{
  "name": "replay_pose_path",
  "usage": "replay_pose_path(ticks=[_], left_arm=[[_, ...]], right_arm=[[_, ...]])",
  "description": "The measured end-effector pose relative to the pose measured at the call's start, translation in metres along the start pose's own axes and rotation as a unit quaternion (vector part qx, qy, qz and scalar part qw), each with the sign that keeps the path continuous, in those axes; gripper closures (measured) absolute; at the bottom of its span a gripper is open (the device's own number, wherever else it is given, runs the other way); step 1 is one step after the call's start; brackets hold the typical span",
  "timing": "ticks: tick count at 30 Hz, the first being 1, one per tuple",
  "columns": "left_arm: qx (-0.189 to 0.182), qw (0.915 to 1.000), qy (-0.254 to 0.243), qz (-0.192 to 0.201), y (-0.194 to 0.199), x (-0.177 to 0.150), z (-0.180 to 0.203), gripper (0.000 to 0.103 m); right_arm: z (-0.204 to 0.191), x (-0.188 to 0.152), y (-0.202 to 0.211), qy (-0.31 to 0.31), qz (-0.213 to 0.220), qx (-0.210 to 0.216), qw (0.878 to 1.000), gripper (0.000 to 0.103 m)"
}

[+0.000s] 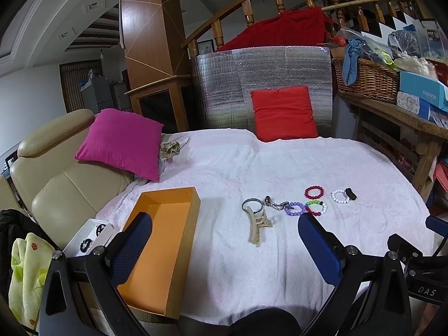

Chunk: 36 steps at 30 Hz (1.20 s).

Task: Organize jewelry

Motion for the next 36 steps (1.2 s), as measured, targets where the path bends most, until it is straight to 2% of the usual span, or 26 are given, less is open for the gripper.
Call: replay_pose_path(ticks=[10,13,15,18,21,23,27,31,32,34,36], left_arm=[[-0.004,0.9998,0.0,-0.018,-0.017,-0.004,-0.002,0.0],[-0.036,0.9973,0.018,-0.062,-0.047,-0.016,-0.009,0.0],[-0.07,0.9898,0.046,-0.115,-0.08,-0.035,-0.018,0.0],[-0.075,0.9805,0.078,-0.164,-0.119,-0.061,-0.032,0.0],[-0.071,0.9747,0.093,-0.19,-0.147,-0.076,-0.04,0.0],[-0.075,0.9714,0.096,-0.204,-0.166,-0.08,-0.041,0.0],[-0.092,0.9667,0.098,-0.218,-0.194,-0.077,-0.04,0.0],[-0.101,0.9674,0.101,-0.209,-0.22,-0.066,-0.043,0.002],[-0.106,0.9666,0.106,-0.208,-0.226,-0.063,-0.044,0.005],[-0.119,0.9654,0.112,-0.204,-0.236,-0.059,-0.044,0.009],[-0.126,0.9644,0.11,-0.205,-0.246,-0.057,-0.042,0.015]], right_arm=[[-0.001,-0.001,-0.018,0.001,-0.017,0.002,1.0,0.0],[0.002,0.003,-0.041,0.007,-0.019,0.019,1.0,0.0],[0.007,0.006,-0.068,0.018,-0.029,0.027,0.999,0.0],[0.025,0.01,-0.12,0.007,-0.057,0.018,0.998,0.0],[0.041,0.013,-0.171,-0.031,-0.099,0.021,0.994,0.001],[0.047,0.017,-0.198,-0.048,-0.108,0.023,0.993,0.003],[0.057,0.029,-0.245,-0.084,-0.126,0.013,0.988,0.014],[0.071,0.043,-0.291,-0.136,-0.149,0.004,0.979,0.022],[0.072,0.045,-0.295,-0.142,-0.151,0.005,0.978,0.023],[0.072,0.05,-0.312,-0.143,-0.162,0.005,0.976,0.033],[0.073,0.052,-0.327,-0.141,-0.17,-0.013,0.975,0.037]])
Point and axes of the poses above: each gripper's, at about its wrist camera, not at the fingertips, and y roughly against the way its jaws point, z to its right, x to its top, the point moved 5 cm from there along -y, roughly the way its jaws point, and after that the axes turned 12 degrees about -x, right-handed, at the moved point
